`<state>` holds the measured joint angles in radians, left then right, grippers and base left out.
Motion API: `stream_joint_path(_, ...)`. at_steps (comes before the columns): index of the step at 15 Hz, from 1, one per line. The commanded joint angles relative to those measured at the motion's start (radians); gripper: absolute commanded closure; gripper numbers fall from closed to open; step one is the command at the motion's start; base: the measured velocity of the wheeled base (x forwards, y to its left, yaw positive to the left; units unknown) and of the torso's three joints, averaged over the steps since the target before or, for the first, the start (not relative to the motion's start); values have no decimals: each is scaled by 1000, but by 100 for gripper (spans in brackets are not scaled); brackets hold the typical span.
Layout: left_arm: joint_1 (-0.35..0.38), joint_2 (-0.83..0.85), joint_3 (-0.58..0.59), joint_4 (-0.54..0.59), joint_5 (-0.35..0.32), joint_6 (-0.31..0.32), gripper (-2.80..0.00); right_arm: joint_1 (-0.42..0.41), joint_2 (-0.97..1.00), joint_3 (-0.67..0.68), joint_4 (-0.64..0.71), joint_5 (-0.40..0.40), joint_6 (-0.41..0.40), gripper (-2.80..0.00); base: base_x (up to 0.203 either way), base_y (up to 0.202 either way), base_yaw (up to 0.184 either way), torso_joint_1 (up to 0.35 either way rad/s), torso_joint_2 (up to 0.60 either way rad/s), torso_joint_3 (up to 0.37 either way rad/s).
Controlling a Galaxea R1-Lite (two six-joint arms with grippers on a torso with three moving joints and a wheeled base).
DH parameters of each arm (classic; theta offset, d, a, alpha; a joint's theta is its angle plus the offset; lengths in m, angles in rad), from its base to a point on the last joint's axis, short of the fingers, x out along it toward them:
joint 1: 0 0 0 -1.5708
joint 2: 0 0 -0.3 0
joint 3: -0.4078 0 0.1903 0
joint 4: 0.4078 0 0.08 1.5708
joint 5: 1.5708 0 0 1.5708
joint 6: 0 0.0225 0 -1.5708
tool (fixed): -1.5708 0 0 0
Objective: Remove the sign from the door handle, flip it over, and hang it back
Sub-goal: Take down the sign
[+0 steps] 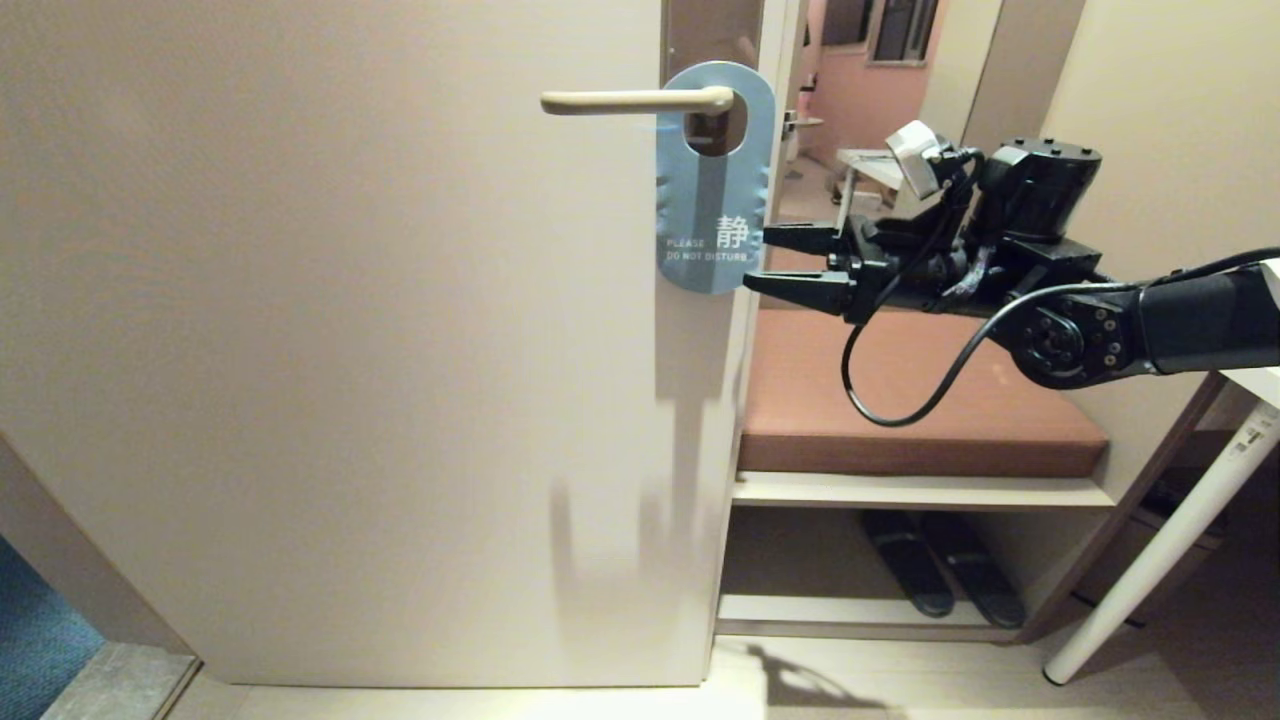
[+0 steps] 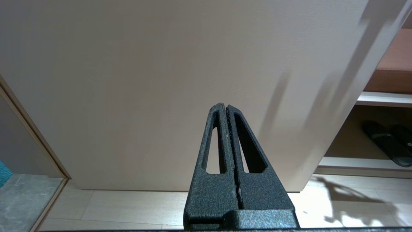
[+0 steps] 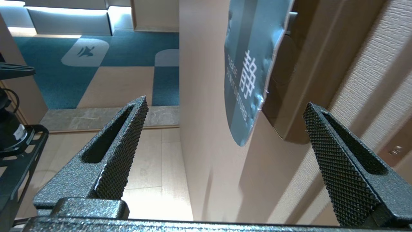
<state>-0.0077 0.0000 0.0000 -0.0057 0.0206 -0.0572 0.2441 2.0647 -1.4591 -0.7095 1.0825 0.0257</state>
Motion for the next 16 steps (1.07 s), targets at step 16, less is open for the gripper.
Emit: stream_joint_path(16, 0, 0, 0, 0, 1, -1, 0, 46, -3, -3, -7, 7, -3, -280, 0, 0, 0, 0, 0, 0)
